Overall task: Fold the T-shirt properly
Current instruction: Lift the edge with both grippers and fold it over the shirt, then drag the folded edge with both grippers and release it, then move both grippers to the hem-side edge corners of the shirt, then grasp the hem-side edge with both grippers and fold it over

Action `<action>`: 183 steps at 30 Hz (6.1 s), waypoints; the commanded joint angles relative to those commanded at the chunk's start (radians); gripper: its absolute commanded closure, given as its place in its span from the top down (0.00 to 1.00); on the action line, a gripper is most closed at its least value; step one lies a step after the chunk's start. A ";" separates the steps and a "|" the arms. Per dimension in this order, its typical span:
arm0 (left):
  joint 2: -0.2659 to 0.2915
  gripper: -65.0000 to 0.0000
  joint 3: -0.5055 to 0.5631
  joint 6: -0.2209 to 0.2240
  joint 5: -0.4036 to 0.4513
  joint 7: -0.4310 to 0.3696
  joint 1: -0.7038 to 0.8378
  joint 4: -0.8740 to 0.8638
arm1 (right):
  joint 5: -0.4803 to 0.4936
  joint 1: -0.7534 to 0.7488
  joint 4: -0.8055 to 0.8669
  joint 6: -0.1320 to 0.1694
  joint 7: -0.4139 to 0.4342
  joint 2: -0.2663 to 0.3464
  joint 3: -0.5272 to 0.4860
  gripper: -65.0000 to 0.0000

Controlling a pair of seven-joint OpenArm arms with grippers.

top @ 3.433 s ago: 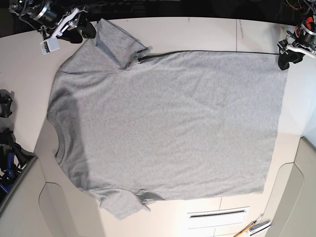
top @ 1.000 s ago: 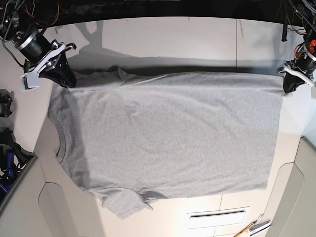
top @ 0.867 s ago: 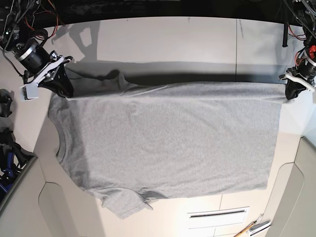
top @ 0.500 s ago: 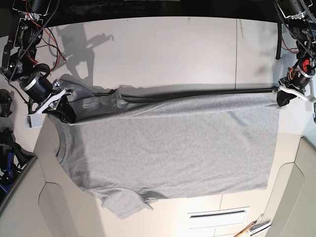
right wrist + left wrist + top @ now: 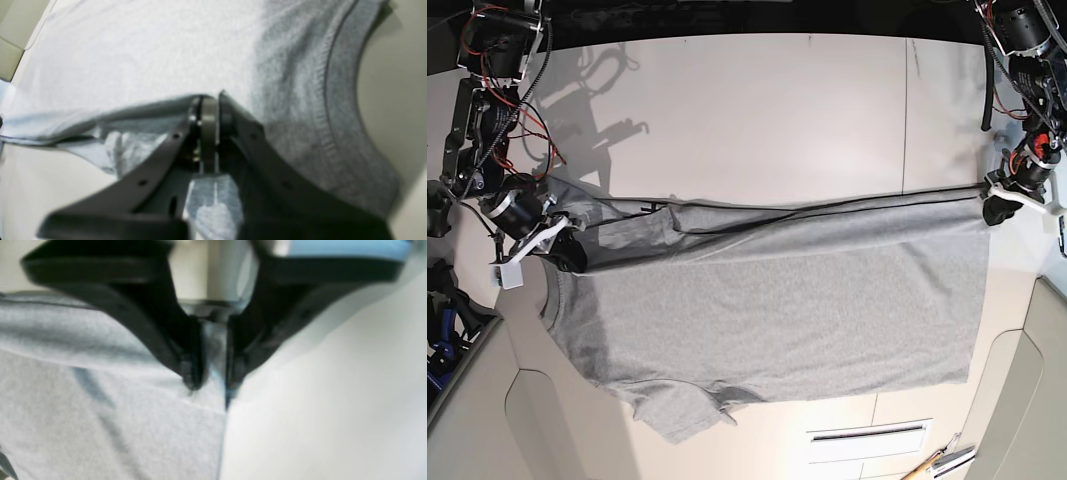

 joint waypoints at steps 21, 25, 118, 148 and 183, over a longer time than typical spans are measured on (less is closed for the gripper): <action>0.018 0.62 -0.153 0.000 -0.291 0.174 0.111 0.001 | 0.105 -0.209 0.119 -0.008 -0.097 0.003 0.285 0.57; 0.034 0.65 -0.152 0.000 -0.293 0.174 0.111 0.001 | 0.105 -0.216 0.090 -0.008 -0.086 0.002 0.285 0.63; 0.048 0.27 -0.098 0.000 -0.360 0.305 0.568 0.435 | 0.272 -0.684 0.406 0.007 -0.261 0.020 0.262 0.18; -0.073 0.56 -0.297 0.000 -0.407 0.264 0.348 0.418 | 0.145 -0.154 0.150 -0.016 -0.095 0.200 0.315 0.50; -0.040 0.65 0.200 0.003 -0.013 0.016 -0.335 -0.437 | -0.105 0.277 -0.578 -0.006 0.153 0.050 -0.010 0.58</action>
